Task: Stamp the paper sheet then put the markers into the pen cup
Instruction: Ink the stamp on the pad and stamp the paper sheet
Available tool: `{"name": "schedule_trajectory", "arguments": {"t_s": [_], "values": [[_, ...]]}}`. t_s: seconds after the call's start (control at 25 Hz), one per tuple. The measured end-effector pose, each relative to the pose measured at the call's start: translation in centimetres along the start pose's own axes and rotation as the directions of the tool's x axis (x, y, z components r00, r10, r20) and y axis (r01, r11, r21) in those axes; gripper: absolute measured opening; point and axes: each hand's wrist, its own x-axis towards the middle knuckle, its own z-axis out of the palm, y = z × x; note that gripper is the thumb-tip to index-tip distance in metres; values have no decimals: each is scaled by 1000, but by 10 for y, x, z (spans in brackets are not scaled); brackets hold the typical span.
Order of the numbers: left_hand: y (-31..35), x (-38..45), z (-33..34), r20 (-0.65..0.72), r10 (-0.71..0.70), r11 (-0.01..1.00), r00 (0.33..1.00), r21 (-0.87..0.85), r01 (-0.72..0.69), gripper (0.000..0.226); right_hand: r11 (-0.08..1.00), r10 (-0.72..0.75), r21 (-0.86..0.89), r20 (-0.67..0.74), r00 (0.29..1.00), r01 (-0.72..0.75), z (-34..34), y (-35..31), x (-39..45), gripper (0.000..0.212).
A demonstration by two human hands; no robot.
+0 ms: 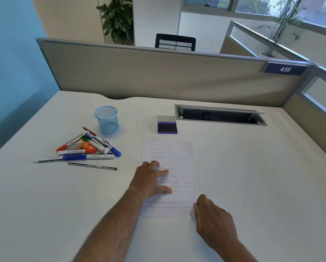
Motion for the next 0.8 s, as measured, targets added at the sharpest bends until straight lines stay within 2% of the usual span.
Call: {"name": "schedule_trajectory", "arguments": {"t_s": [0.2, 0.44, 0.56, 0.8], "values": [[-1, 1, -1, -13, 6, 1000, 1000, -21, -6, 89, 999, 36, 35, -8, 999, -35, -11, 4, 6, 16], [-4, 2, -3, -66, 24, 996, 998, -79, -29, 91, 958, 134, 277, -187, 973, -78, -51, 12, 47, 16], [-5, 2, -3, -92, 34, 993, 995, -107, -43, 90, 951, 140, 301, -221, 965, -69, -61, 11, 68, 16], [-7, 6, -4, -156, 49, 990, 987, -124, -68, 85, 961, 118, 270, -190, 975, -64, -57, 7, 109, 13]]}}
